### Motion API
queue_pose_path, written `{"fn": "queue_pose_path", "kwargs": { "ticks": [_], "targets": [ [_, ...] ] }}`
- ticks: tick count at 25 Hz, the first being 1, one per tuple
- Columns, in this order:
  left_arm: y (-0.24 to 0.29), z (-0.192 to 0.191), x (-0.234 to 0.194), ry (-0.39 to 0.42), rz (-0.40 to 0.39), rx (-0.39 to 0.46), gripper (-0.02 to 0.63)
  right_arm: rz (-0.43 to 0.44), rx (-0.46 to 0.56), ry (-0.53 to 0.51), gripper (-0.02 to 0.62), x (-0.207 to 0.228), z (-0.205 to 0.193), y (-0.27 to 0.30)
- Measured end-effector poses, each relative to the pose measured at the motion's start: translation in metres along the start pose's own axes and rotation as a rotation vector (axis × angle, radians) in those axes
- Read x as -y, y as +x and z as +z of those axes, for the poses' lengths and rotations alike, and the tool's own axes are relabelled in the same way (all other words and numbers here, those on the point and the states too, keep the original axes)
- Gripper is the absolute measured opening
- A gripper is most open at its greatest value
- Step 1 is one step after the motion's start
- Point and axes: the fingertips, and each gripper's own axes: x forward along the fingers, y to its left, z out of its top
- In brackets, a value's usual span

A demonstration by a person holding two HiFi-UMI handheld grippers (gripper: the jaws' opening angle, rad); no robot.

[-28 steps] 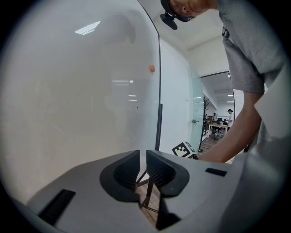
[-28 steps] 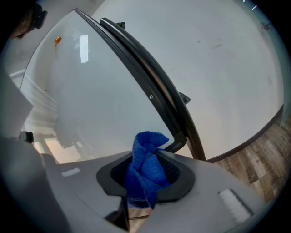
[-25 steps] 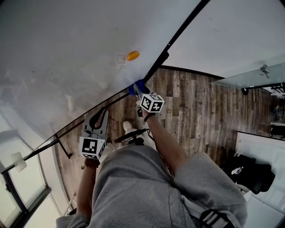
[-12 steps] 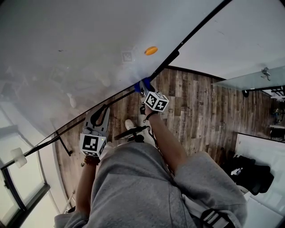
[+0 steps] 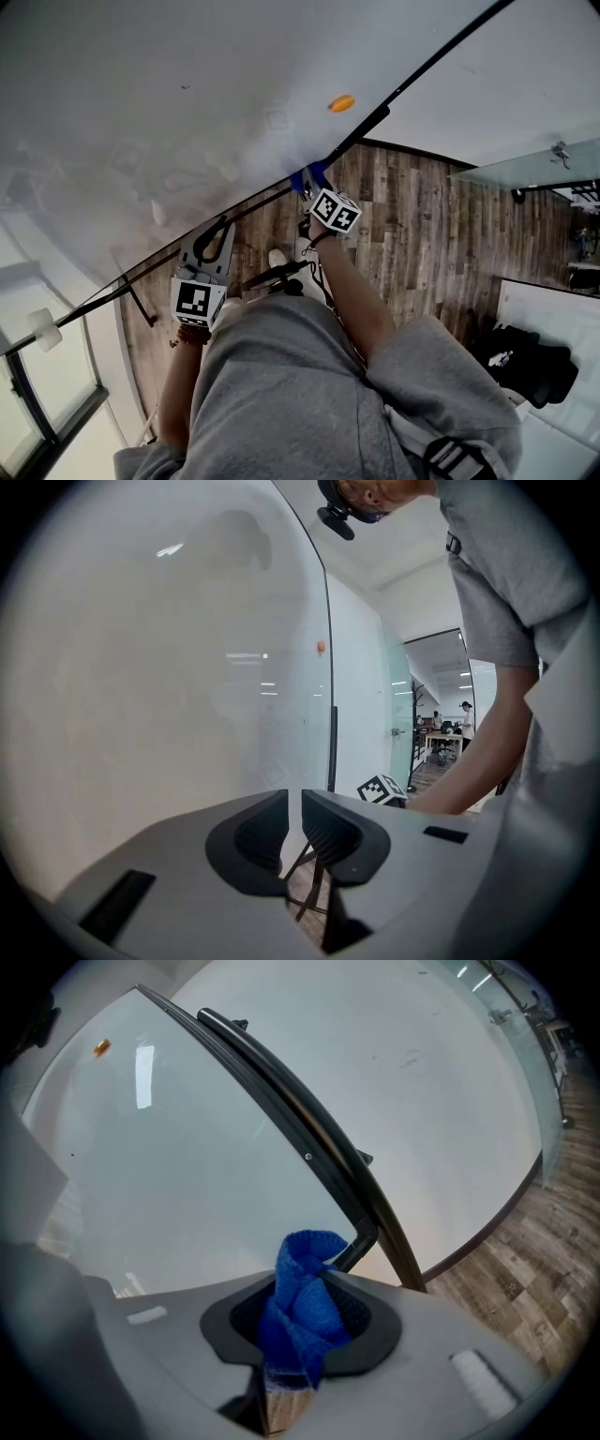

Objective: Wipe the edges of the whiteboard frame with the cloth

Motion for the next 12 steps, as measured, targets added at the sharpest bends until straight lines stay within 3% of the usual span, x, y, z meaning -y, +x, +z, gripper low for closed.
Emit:
{"fn": "queue_pose_path", "kwargs": {
  "ticks": [12],
  "targets": [
    [-0.018,0.010,-0.011,-0.015,-0.022,0.014,0.052,-0.016,0.051,0.034,0.094,-0.010,-0.008,-0.003]
  ]
}}
